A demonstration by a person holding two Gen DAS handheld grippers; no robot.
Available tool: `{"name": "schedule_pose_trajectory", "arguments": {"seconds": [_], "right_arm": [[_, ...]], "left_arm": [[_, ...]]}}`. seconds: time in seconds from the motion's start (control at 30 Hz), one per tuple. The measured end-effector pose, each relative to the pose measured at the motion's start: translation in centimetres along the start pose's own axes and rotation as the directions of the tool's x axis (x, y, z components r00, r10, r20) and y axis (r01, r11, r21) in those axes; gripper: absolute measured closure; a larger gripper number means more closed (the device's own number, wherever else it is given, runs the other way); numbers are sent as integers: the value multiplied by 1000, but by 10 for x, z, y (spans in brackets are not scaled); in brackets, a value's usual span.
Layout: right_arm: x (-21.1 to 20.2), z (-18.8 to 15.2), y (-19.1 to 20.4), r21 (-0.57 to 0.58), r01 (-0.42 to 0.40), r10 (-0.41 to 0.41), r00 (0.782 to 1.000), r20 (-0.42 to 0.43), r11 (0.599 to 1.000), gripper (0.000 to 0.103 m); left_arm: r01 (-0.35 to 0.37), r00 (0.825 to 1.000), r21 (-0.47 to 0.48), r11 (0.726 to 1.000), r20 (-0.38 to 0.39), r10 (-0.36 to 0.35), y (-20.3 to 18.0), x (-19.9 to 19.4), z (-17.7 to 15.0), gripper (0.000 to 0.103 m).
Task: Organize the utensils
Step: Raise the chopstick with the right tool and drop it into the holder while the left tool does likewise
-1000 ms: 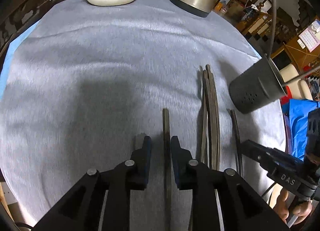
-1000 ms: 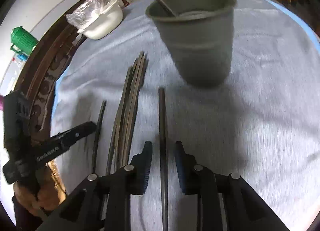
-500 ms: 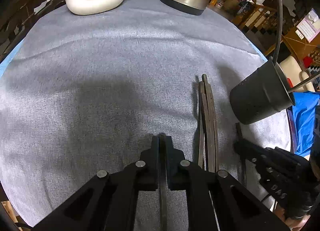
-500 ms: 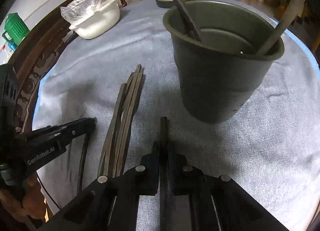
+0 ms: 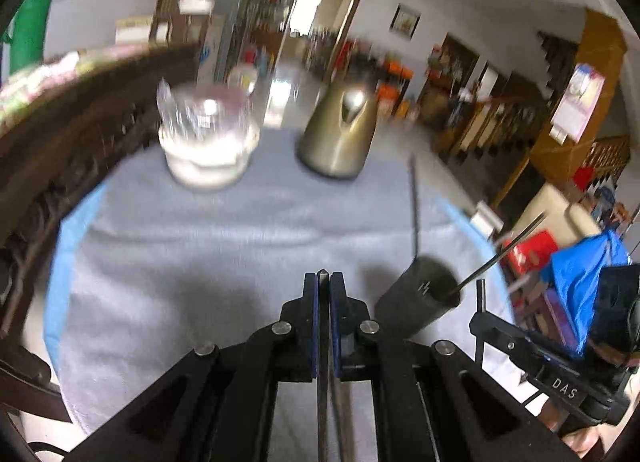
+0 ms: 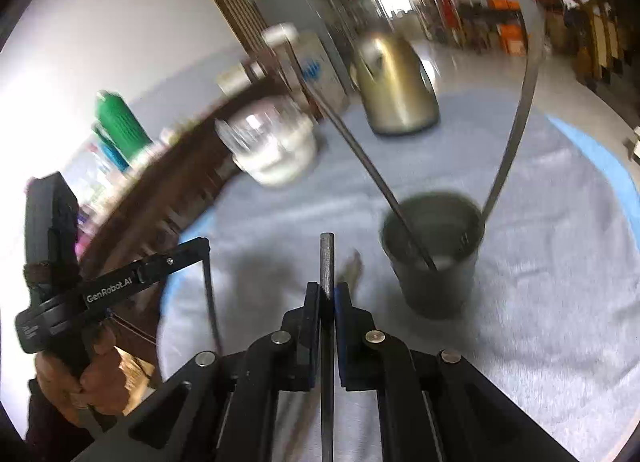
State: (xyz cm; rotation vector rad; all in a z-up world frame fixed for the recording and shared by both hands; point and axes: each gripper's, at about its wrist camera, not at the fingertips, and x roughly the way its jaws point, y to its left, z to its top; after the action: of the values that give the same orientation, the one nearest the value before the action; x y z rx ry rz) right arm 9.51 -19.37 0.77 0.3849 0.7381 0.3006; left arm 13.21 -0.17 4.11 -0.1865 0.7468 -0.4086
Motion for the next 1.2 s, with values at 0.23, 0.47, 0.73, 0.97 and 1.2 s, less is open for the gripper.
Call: {"name": "schedule_pose_trajectory", "arguments": {"seconds": [0.23, 0.47, 0.73, 0.97, 1.2], "right_arm": [[-39, 17, 20, -48, -42, 53, 967, 249, 998, 96], [-58, 18, 21, -58, -54, 71, 941, 332, 997, 96], [-87, 48, 9, -41, -12, 31, 861, 508, 999, 96], [-85, 87, 4, -8, 103, -72, 748, 660, 995, 95], [-67, 108, 12, 27, 237, -176, 633, 754, 971, 95]], "left_arm": [[8, 991, 33, 999, 131, -12, -21, -40, 16, 97], [31, 986, 46, 998, 163, -38, -34, -53, 14, 98], [52, 976, 86, 995, 205, -68, -55, -67, 35, 98], [97, 963, 113, 989, 240, -122, -80, -68, 69, 98], [126, 945, 143, 982, 285, -163, -112, -46, 89, 98]]}}
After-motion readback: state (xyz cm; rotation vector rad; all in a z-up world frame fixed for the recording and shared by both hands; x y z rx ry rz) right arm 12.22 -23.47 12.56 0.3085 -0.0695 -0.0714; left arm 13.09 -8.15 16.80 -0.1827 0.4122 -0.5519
